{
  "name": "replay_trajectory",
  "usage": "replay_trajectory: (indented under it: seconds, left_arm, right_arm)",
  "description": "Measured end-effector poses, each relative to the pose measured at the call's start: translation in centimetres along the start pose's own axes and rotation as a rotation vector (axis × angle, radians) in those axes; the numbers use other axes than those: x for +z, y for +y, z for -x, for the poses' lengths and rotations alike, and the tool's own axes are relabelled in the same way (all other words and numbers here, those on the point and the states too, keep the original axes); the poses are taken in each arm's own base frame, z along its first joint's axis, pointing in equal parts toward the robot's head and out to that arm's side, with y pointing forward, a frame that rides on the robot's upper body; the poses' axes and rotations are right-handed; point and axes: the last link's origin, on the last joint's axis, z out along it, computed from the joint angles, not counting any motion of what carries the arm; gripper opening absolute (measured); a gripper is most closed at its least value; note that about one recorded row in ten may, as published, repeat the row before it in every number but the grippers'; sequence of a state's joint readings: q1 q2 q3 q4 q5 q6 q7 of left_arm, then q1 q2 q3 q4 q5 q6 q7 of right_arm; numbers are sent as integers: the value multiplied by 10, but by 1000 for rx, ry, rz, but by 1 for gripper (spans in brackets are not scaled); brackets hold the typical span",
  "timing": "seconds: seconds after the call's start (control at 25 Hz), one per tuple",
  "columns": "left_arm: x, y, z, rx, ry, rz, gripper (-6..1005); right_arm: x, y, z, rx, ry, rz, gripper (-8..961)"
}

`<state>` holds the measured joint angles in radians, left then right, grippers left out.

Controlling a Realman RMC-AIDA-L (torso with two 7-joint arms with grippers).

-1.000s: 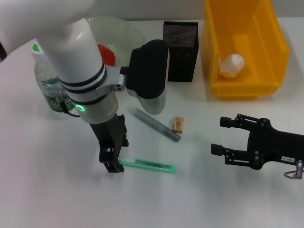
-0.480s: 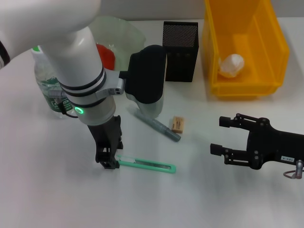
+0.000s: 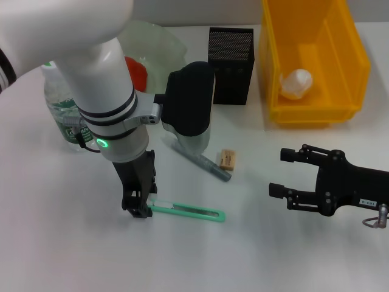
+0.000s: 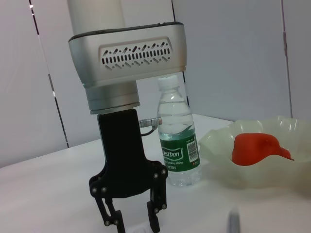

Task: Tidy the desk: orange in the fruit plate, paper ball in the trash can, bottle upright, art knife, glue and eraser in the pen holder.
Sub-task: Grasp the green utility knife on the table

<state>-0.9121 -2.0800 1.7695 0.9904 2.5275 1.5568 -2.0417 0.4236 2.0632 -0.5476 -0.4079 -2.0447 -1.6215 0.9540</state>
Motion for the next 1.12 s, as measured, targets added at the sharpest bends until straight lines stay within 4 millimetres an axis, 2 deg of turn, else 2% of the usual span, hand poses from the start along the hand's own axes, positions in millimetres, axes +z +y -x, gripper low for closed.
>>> replay_trajectory:
  seconds: [0.24,0.36,1.12]
  left_arm:
    - [1,1,-1,3,-2,1,434]
    - [2,1,-2,7,-7,-3,356]
    - [8,3,-1,4,-18,-5,340]
  right_arm:
    - [0,0,0,-1,-1,1,786]
    - [0,0,0,-1,-1,1,786]
    - [1,1,0,-9,-3,5,786]
